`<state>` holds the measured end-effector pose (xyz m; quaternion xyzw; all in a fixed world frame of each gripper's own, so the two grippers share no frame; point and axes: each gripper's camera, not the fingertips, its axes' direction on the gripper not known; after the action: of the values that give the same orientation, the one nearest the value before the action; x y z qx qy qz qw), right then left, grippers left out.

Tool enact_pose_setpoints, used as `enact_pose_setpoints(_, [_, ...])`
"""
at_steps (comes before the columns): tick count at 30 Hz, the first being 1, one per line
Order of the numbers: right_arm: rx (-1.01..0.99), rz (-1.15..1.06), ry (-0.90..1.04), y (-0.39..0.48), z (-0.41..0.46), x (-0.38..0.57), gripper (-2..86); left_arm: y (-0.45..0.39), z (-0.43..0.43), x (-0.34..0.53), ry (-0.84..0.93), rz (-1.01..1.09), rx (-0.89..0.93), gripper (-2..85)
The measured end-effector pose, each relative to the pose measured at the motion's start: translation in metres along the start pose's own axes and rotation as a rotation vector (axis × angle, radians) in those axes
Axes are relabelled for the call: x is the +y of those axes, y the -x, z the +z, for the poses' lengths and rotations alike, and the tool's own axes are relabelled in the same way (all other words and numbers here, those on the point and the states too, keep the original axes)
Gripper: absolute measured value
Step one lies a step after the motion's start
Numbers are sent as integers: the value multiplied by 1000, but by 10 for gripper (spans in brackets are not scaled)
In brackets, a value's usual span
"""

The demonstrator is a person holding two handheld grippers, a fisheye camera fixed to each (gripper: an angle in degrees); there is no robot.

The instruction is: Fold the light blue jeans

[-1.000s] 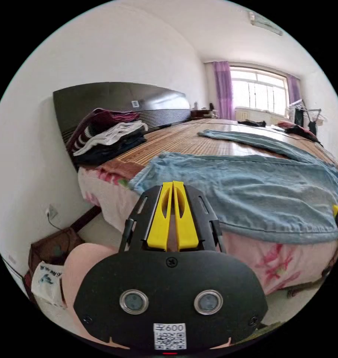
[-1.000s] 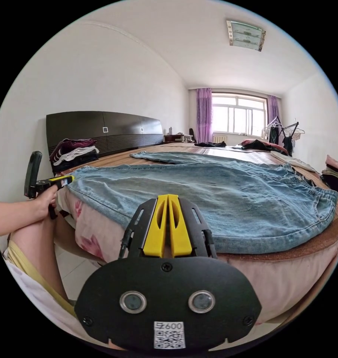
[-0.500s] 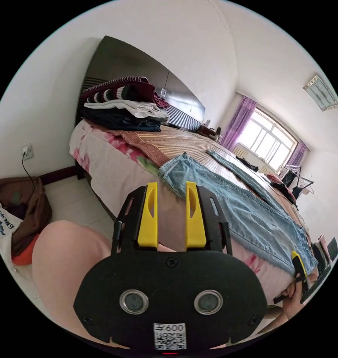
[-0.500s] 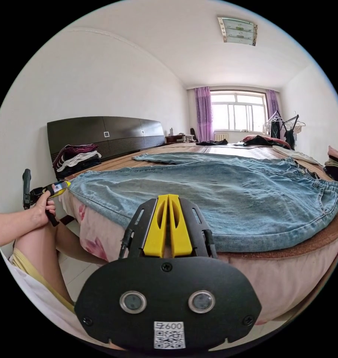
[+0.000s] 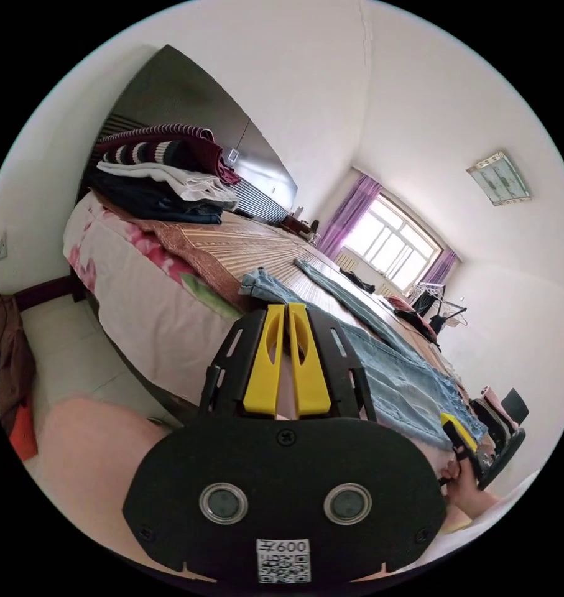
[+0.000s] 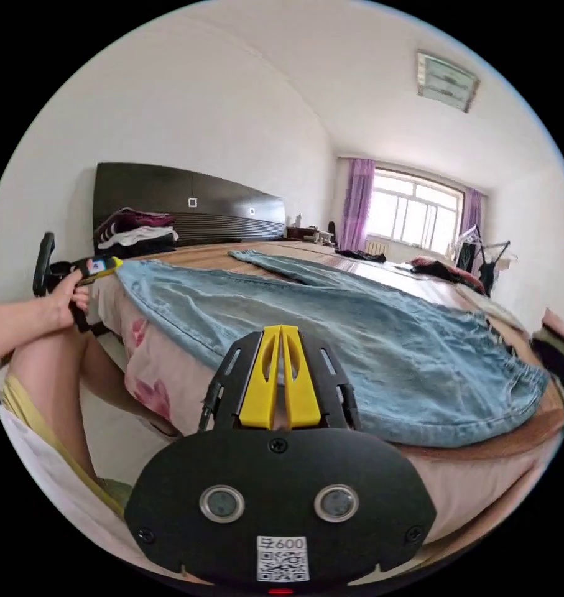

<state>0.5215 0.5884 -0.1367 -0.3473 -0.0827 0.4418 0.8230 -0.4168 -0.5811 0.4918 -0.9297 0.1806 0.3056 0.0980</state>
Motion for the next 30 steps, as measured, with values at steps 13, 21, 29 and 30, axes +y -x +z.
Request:
enact_pose_setpoints(13, [-247,-733,104,183,212,-51,97,-89,-67,-47,95,-50,-26,25])
enact_pose_setpoints(21, [-213,-653,107,145,264,-20,1,-113,-101,-69,149,-104,46,46])
enact_pose_setpoints(29, [-168,-596,79,108,298,7,-8,-158,-111,-64,318,-193,219,104])
enact_pose_setpoints(30, [-165,-595,78,106,300,9,-8,-161,-114,-63,313,-202,234,100])
